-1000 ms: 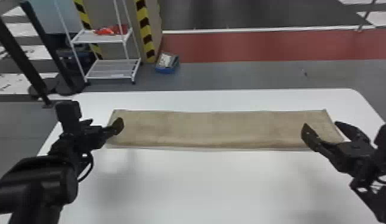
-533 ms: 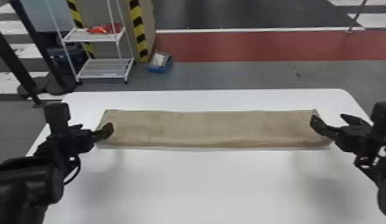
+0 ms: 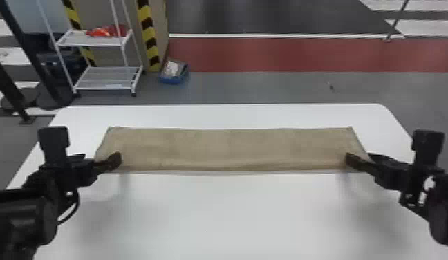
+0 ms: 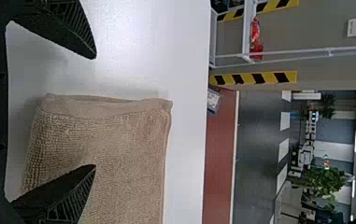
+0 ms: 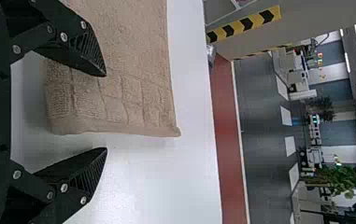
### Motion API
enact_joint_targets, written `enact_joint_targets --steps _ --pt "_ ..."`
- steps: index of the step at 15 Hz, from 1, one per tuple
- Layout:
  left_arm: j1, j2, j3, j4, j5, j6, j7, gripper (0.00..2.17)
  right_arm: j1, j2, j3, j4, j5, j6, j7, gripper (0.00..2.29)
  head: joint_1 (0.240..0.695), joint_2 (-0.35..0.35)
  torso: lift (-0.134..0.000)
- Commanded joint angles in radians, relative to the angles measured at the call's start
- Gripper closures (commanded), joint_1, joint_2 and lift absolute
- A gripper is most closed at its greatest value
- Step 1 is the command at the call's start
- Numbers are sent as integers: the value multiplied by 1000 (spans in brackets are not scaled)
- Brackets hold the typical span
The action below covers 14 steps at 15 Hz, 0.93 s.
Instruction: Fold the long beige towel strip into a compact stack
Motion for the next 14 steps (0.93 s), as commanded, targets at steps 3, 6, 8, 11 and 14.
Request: enact_joint_targets --steps 3,6,8,11,14 --pt "21 -2 11 -24 15 46 -33 333 26 0 -22 -70 -12 57 62 1190 695 6 -117" --pt "58 -9 28 -84 19 49 -31 1420 26 1 -30 -80 -10 75 87 1764 695 7 -117" --pt "98 -17 46 -148 36 40 -37 2148 46 1 -38 -114 -12 91 96 1835 695 8 -117" --pt "165 -28 57 -248 47 46 -33 2145 101 5 -67 -211 -21 149 102 1835 695 7 -117" --pt "223 -38 74 -330 50 80 -31 2145 161 12 -100 -317 -30 219 119 1835 695 -5 -117"
